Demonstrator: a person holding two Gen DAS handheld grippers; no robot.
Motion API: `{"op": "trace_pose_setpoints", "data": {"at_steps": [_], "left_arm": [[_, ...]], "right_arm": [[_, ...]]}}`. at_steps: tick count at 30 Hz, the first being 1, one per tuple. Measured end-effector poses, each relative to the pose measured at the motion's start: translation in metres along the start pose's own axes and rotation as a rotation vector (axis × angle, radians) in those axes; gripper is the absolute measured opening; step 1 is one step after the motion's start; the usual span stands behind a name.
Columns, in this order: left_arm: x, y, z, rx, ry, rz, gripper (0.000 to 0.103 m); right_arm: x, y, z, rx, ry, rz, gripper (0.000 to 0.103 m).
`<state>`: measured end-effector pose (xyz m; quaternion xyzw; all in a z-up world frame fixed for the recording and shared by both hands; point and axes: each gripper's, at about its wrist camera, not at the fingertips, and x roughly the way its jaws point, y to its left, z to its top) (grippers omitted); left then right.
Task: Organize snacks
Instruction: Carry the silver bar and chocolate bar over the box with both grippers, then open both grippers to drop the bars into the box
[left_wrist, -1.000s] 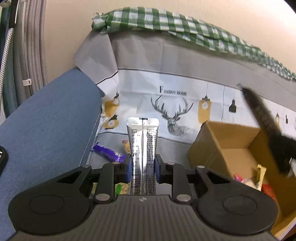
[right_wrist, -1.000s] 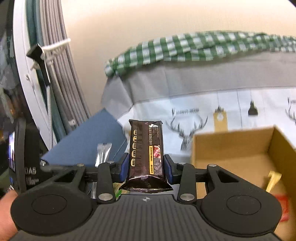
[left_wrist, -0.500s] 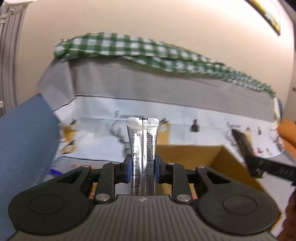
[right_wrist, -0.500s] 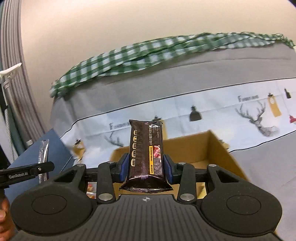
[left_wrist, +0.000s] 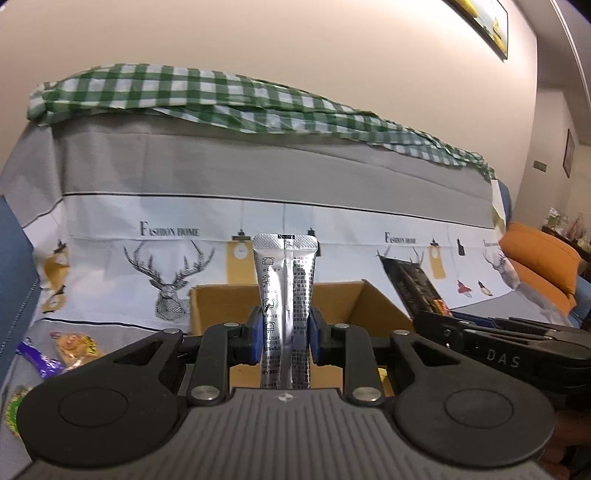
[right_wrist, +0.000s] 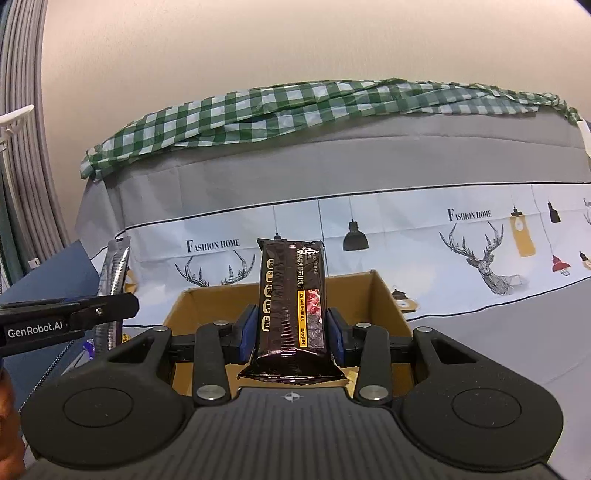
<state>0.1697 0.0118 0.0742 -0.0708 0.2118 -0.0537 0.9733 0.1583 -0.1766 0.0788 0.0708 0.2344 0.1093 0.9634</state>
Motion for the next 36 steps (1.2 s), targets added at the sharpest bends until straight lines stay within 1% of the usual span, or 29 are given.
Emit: {"op": "trace_pose_setpoints", "data": {"at_steps": [8, 18, 36], "left_arm": [[0.0076, -0.0052, -0.0034, -0.004, 0.021, -0.020, 0.027], [0.0076, 0.0017, -0.0019, -0.030, 0.027, -0.007, 0.027], [0.0070, -0.0003, -0.0007, -0.034, 0.026, -0.007, 0.027]], "right_arm": [[0.0018, 0.0015, -0.0014, -0.002, 0.012, 0.002, 0.041], [0.0026, 0.0043, 0.0002, -0.016, 0.018, 0.019, 0.041], [0.0021, 0.0072, -0.0006, -0.033, 0.012, 0.027, 0.041]]}}
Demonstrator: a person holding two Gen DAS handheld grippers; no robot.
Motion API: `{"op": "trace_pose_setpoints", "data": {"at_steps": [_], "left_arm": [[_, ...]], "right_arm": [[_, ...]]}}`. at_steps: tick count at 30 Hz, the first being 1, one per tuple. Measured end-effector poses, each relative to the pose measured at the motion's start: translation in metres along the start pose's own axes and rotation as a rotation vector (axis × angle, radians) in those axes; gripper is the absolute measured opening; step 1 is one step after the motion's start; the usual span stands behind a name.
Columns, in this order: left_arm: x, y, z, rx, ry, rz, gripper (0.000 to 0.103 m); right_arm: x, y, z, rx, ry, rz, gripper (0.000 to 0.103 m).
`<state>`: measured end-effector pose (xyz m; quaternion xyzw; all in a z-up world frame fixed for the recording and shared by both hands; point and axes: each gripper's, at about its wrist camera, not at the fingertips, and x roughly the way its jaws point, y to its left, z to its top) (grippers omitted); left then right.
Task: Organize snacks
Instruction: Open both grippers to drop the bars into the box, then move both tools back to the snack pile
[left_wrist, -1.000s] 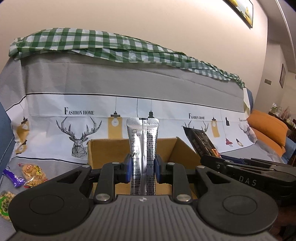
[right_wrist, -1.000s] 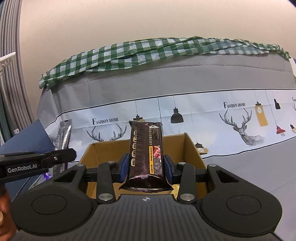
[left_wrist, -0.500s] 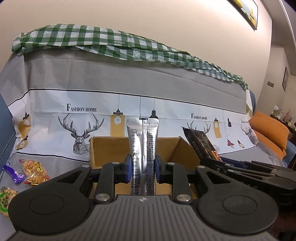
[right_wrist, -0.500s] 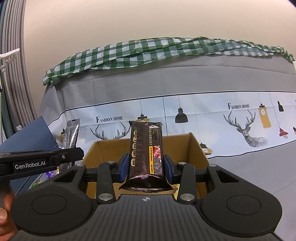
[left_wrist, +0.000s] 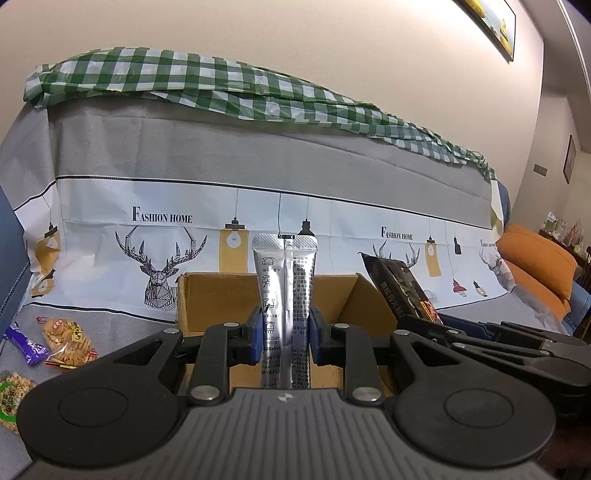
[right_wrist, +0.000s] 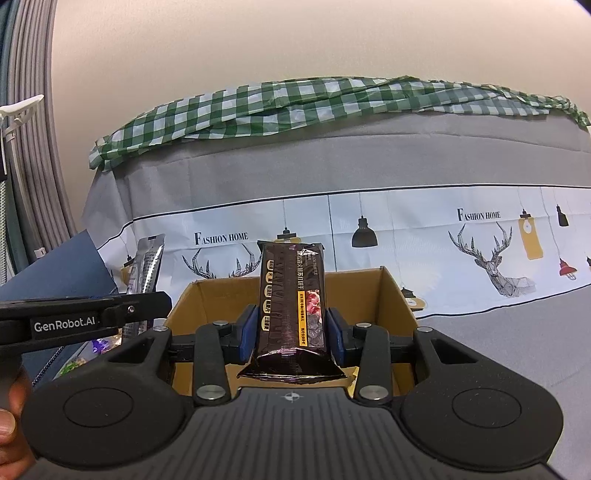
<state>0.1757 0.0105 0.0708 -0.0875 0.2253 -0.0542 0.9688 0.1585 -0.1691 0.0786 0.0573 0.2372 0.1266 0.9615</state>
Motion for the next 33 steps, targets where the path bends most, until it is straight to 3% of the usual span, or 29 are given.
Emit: {"op": "trace_pose_setpoints", "data": {"at_steps": [9, 12, 14, 16, 21, 28, 33], "left_arm": [[-0.001, 0.000, 0.001, -0.014, 0.000, -0.004, 0.028], [0.001, 0.002, 0.000, -0.032, 0.022, -0.032, 0.036], [0.001, 0.001, 0.001, -0.029, 0.018, -0.029, 0.043], [0.000, 0.001, 0.002, -0.025, 0.016, -0.029, 0.044], [-0.002, 0.008, 0.003, -0.024, 0.019, -0.014, 0.047], [-0.014, 0.032, 0.006, -0.043, -0.002, 0.047, 0.072], [-0.024, 0.056, 0.006, -0.094, 0.008, 0.088, 0.084]], "right_arm": [[-0.003, 0.001, 0.000, -0.017, -0.003, 0.008, 0.041], [-0.004, 0.002, 0.001, -0.023, -0.006, 0.004, 0.042], [-0.005, 0.004, 0.001, -0.034, -0.011, -0.005, 0.056], [-0.005, 0.005, 0.001, -0.036, -0.016, -0.012, 0.062], [-0.003, 0.005, 0.000, -0.036, -0.015, -0.022, 0.063], [0.003, 0.017, -0.001, -0.026, -0.019, -0.050, 0.063], [0.003, 0.034, -0.005, -0.035, -0.050, -0.066, 0.063]]}}
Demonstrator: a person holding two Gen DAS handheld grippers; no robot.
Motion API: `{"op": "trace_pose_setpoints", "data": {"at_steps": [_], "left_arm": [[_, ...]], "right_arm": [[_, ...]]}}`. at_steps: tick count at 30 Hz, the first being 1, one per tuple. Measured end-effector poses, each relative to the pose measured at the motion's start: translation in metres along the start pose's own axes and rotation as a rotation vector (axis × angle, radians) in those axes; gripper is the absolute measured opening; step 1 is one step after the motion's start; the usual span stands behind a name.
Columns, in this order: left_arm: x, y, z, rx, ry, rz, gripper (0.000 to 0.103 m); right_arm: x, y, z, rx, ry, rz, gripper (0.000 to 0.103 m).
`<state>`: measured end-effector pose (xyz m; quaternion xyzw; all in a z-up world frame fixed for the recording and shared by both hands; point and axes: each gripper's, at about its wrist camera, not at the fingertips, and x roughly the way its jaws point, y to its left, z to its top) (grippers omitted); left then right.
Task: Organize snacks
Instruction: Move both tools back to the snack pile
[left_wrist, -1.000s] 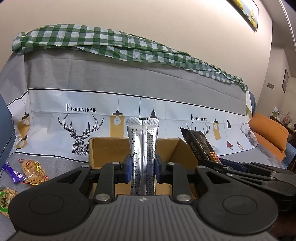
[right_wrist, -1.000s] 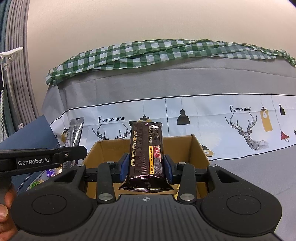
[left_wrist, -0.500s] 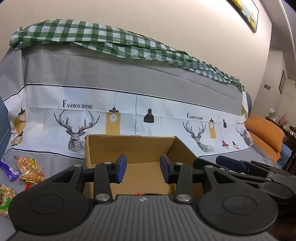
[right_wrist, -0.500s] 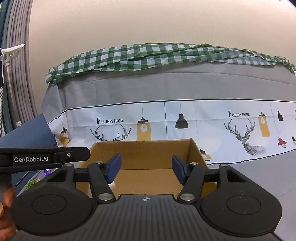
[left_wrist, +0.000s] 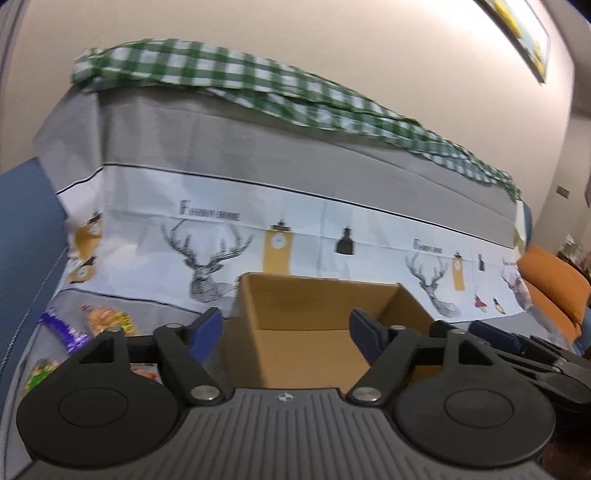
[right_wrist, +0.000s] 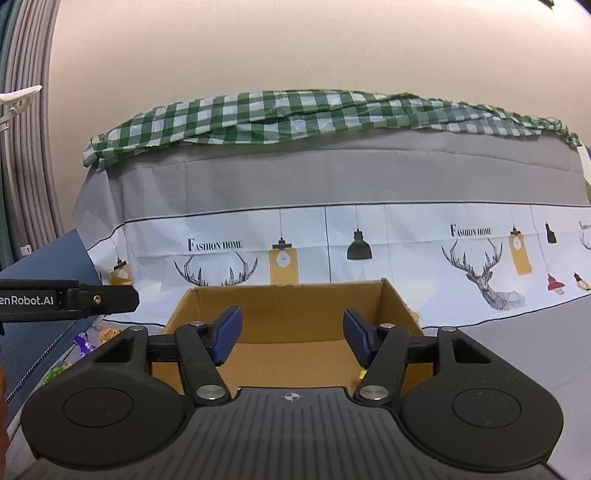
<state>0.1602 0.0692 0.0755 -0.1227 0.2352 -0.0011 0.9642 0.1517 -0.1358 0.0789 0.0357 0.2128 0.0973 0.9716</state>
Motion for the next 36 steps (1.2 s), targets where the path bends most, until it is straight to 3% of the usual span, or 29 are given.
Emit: {"op": "trace_pose_setpoints", "data": {"at_steps": [5, 8, 12, 17, 24, 28, 32, 36], "left_arm": [[-0.007, 0.024, -0.001, -0.027, 0.026, 0.083, 0.087], [-0.007, 0.043, -0.002, -0.046, 0.075, 0.126, 0.094], [-0.004, 0.076, -0.009, -0.108, 0.153, 0.154, 0.095], [0.002, 0.106, -0.023, -0.104, 0.207, 0.211, 0.095], [0.021, 0.145, -0.032, -0.163, 0.342, 0.368, 0.095], [0.025, 0.175, -0.037, -0.304, 0.387, 0.455, 0.095], [0.023, 0.204, -0.042, -0.485, 0.403, 0.490, 0.095], [0.021, 0.218, -0.045, -0.594, 0.402, 0.485, 0.095]], "right_arm": [[0.000, 0.017, -0.002, 0.042, -0.026, 0.007, 0.063], [0.003, 0.028, -0.004, 0.078, -0.008, 0.028, 0.063], [0.008, 0.046, -0.007, 0.102, 0.022, 0.078, 0.062], [0.013, 0.074, -0.010, 0.073, 0.052, 0.144, 0.062], [0.020, 0.104, -0.010, 0.018, 0.078, 0.201, 0.062], [0.026, 0.114, -0.010, 0.033, 0.098, 0.227, 0.062], [0.036, 0.124, -0.013, 0.066, 0.137, 0.261, 0.062], [0.046, 0.141, -0.018, 0.046, 0.160, 0.295, 0.062]]}}
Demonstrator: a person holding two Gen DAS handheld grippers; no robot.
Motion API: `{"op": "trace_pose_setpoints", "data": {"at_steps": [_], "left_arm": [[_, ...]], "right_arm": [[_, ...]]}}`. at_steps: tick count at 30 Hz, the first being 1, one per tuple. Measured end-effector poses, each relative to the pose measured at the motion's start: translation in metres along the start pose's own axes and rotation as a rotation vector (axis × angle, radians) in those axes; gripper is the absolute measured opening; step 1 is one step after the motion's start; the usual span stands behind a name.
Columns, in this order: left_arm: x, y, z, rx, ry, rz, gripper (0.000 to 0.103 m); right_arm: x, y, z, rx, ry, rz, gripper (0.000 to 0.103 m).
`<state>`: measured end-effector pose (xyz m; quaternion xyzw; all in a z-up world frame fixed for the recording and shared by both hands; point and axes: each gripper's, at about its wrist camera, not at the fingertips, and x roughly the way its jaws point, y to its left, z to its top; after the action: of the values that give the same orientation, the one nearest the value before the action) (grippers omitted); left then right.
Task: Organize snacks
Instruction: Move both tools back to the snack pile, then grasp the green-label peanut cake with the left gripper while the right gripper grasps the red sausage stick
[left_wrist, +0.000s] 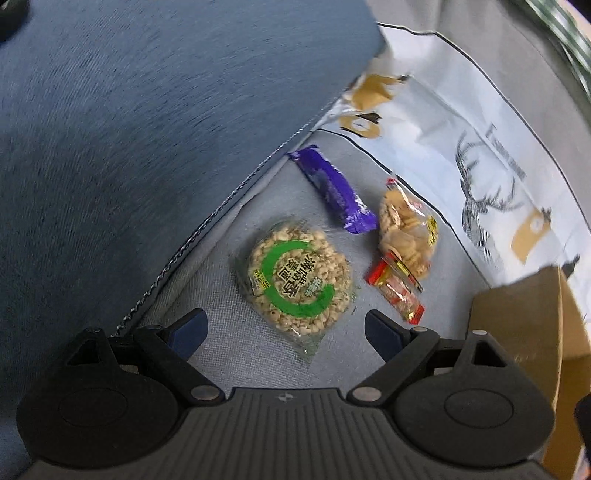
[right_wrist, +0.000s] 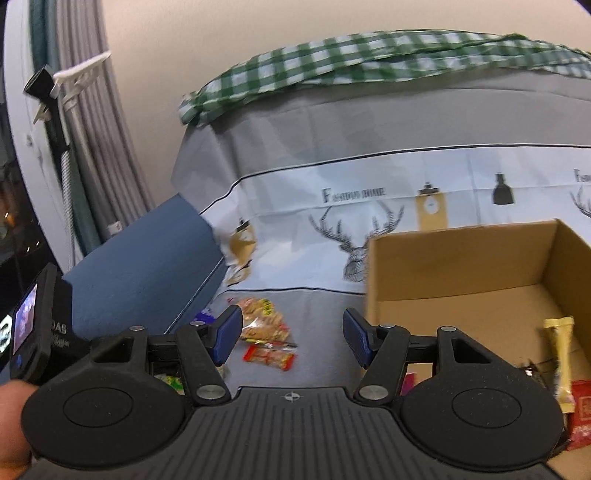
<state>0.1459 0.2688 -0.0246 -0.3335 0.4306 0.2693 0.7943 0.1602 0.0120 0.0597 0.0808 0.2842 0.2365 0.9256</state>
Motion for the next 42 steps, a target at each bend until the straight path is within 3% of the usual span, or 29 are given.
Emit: {"op": "trace_pose_setpoints", "data": {"at_steps": [8, 16, 23, 29, 33, 34, 35, 36, 37, 39, 42], "left_arm": [[-0.002, 0.007, 0.004, -0.132, -0.038, -0.026, 0.095], [0.000, 0.025, 0.005, -0.302, -0.072, -0.066, 0.086], [0.003, 0.028, 0.006, -0.320, -0.086, -0.060, 0.086], [0.006, 0.025, 0.006, -0.309, -0.092, -0.056, 0.086], [0.008, 0.021, 0.007, -0.285, -0.093, -0.053, 0.087], [0.009, 0.020, 0.007, -0.278, -0.088, -0.050, 0.087], [0.010, 0.019, 0.007, -0.273, -0.085, -0.045, 0.087], [0.011, 0.019, 0.008, -0.271, -0.086, -0.037, 0.087], [0.012, 0.019, 0.008, -0.274, -0.088, -0.033, 0.087], [0.015, 0.018, 0.009, -0.278, -0.089, -0.032, 0.087], [0.020, 0.011, 0.011, -0.259, -0.086, -0.028, 0.091]], "right_arm": [[0.017, 0.036, -0.009, -0.122, 0.009, 0.014, 0.057], [0.065, 0.052, -0.015, -0.056, 0.057, -0.059, 0.054], [0.134, 0.048, -0.032, 0.029, 0.155, -0.159, 0.055], [0.190, 0.051, -0.051, 0.078, 0.241, -0.171, 0.073], [0.203, 0.061, -0.059, 0.033, 0.234, -0.185, 0.081], [0.204, 0.063, -0.061, 0.014, 0.230, -0.194, 0.078], [0.204, 0.063, -0.062, 0.000, 0.223, -0.208, 0.066], [0.202, 0.063, -0.063, -0.014, 0.210, -0.227, 0.061], [0.200, 0.061, -0.063, -0.019, 0.197, -0.237, 0.049], [0.195, 0.056, -0.063, -0.007, 0.189, -0.243, 0.014], [0.186, 0.046, -0.063, 0.017, 0.184, -0.281, 0.011]]}}
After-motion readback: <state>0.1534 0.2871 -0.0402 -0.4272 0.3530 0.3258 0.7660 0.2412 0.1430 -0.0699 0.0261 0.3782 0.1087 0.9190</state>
